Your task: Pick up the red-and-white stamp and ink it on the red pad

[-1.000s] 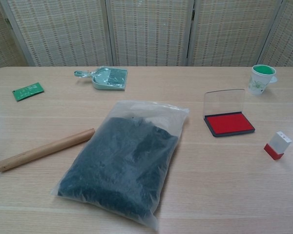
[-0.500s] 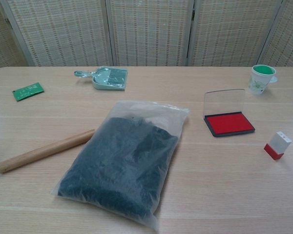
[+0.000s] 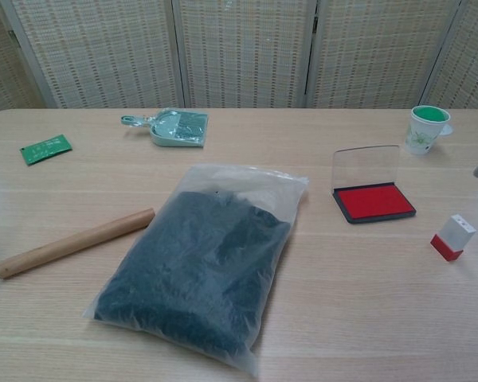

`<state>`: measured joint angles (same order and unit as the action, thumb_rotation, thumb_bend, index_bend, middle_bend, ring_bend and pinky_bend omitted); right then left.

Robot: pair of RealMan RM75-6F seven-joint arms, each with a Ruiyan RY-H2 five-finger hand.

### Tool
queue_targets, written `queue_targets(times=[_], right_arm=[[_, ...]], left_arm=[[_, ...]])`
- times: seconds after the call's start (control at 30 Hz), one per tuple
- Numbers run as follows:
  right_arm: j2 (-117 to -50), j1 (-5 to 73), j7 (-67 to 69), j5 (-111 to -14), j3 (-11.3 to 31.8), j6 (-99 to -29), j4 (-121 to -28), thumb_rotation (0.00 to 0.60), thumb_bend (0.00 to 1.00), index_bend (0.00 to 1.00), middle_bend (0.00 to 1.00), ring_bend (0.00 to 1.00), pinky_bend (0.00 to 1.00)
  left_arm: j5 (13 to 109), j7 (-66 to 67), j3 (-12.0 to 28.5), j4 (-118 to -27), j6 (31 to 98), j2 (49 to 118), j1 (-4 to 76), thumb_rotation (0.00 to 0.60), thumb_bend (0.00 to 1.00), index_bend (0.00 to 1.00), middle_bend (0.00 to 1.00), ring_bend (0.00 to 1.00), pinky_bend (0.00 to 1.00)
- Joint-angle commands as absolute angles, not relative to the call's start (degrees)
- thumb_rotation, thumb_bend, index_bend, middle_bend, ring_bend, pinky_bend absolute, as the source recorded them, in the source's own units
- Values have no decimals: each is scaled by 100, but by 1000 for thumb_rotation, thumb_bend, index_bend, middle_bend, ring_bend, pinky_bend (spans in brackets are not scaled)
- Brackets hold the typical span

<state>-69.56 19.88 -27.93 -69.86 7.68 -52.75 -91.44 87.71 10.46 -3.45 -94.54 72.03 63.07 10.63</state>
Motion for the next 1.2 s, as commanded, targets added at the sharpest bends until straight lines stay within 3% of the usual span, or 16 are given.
queue_targets(times=[0.03,1.2], right_arm=[[-6935,2263,-2557,-6823,828,-4897,-9083,600,251,142,96,38,130],[-7651,2985,-1562,-7422,291,-4603,-7833,600,278,285,122,38,130]], left_arm=[[8743,1088,-346,-9448,7187,6331,1069,600,70,71,0,41,267],[8340,1348,-324,-9337,7005,6525,1131,600,70,70,0,41,267]])
